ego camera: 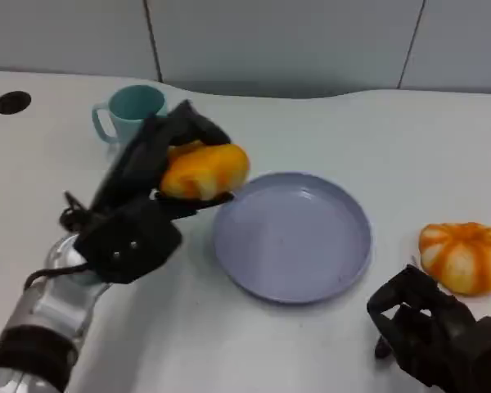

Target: Grasp the bread from the table and place it into the plate.

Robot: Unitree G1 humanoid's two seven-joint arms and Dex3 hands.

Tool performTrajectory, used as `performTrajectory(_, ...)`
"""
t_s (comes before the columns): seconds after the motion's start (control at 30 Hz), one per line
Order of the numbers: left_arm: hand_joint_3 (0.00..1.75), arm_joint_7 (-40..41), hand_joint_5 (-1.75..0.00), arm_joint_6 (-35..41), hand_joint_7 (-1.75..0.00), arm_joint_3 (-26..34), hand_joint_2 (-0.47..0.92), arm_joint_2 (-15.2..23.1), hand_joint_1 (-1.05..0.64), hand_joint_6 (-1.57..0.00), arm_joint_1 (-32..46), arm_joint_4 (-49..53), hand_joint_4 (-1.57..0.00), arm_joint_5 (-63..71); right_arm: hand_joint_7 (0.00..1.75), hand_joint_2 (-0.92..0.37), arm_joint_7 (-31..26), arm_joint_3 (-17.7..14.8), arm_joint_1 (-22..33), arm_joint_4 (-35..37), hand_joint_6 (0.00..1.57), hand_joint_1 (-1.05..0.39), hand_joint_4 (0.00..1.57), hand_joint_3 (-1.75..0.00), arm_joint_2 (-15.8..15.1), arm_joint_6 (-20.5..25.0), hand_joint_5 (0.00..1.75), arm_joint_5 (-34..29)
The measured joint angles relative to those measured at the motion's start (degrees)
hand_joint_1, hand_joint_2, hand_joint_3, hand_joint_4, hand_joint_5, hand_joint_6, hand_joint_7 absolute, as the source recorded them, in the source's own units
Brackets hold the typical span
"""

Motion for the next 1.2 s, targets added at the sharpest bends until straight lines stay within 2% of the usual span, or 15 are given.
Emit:
performTrajectory(0.13,0.05,-1.18,-1.75,0.93,-1.75,-2.3,0.86,-2.77,-0.11,-0.69,-3.67,1.87,-0.93,1.93,1.75,-0.92,0.03,0.04,-0.15,0.52,0.38,-0.29,0.63,-0.35,0.11,-1.23,1.75,0.08)
performTrajectory(0.37,0.06,-1.21,-1.75,1.29,-1.75,-6.37,0.84,-7.18,-0.11,-0.71,-8.01,12.51,-0.95,6.91,1.75,-0.92,-0.2,0.37,-0.13,0.89,0.38,-0.31,0.63,-0.34,0.14,-2.12,1.75,-0.4)
performTrajectory(0.43,0.07,-1.24,-1.75,1.66,-1.75,-6.85,0.86,-7.6,-0.2,-0.67,-8.91,15.2,-0.93,7.95,1.75,-0.92,-0.3,0.46,-0.12,0.9,0.38,-0.31,0.62,-0.33,0.18,-2.16,1.75,-0.47)
performTrajectory(0.5,0.07,-1.63,-1.75,2.52,-1.75,-7.16,0.87,-7.61,-0.3,-0.57,-9.89,16.93,-0.85,8.22,1.75,-0.92,-0.53,0.57,-0.06,0.9,0.38,-0.32,0.63,-0.33,0.31,-2.2,1.75,-0.62)
performTrajectory(0.6,0.07,-3.89,-1.75,4.4,-1.75,-8.08,0.87,-7.39,-0.33,-0.54,-12.11,18.47,-0.81,8.8,1.75,-0.92,-0.63,0.81,-0.03,0.9,0.38,-0.32,0.63,-0.33,0.61,-2.34,1.75,-1.28)
performTrajectory(0.63,0.07,-4.26,-1.65,4.67,-1.64,-8.17,0.88,-7.36,-0.37,-0.45,-12.61,18.7,-0.68,8.82,1.75,-0.92,-0.63,0.88,-0.03,0.9,0.38,-0.32,0.62,-0.33,0.72,-2.36,1.75,-1.38)
performTrajectory(0.7,0.03,-4.4,-1.01,4.86,-0.78,-8.71,0.91,-7.2,-0.59,-0.35,-13.31,19.02,-0.34,9.47,1.75,-0.92,-0.63,0.9,-0.02,0.9,0.37,-0.31,0.59,-0.33,0.93,-2.36,1.75,-1.41)
performTrajectory(0.77,0.06,-4.99,-0.73,4.9,-0.42,-11.56,0.92,-6.13,-0.71,-0.32,-14.72,19.9,-0.19,12.99,1.75,-0.92,-0.61,1.01,-0.02,0.9,0.37,-0.31,0.59,-0.33,1.12,-2.36,1.75,-1.42)
performTrajectory(0.8,0.08,-5.13,-0.63,4.92,-0.31,-12.87,0.92,-5.61,-0.77,-0.29,-15.36,20.27,-0.13,14.59,1.75,-0.92,-0.61,1.07,-0.02,0.91,0.37,-0.31,0.59,-0.33,1.19,-2.37,1.75,-1.42)
performTrajectory(0.87,0.11,-5.1,-0.52,4.89,-0.21,-14.54,0.92,-4.71,-0.84,-0.24,-16.46,20.81,-0.03,17.06,1.75,-0.92,-0.6,1.14,-0.02,1.02,0.37,-0.31,0.6,-0.33,1.28,-2.46,1.75,-1.42)
performTrajectory(0.9,0.16,-5.07,-0.32,4.88,-0.14,-15.11,0.92,-4.45,-0.9,-0.16,-16.95,21.05,-0.01,17.78,1.75,-0.92,-0.6,1.14,-0.02,1.2,0.37,-0.31,0.6,-0.33,1.3,-2.58,1.75,-1.42)
performTrajectory(1.0,0.23,-5.18,-0.07,4.89,-0.07,-15.9,0.92,-4.24,-0.99,-0.08,-18.25,21.35,0.0,19.2,1.75,-0.92,-0.6,1.16,-0.04,1.74,0.37,-0.3,0.59,-0.34,1.42,-3.04,1.75,-1.43)
performTrajectory(1.2,0.31,-6.21,0.0,5.08,-0.03,-16.93,0.92,-4.22,-1.05,-0.03,-19.95,21.5,0.0,19.73,1.75,-0.92,-0.6,1.17,-0.04,1.75,0.37,-0.3,0.6,-0.34,1.78,-3.04,1.75,-1.42)
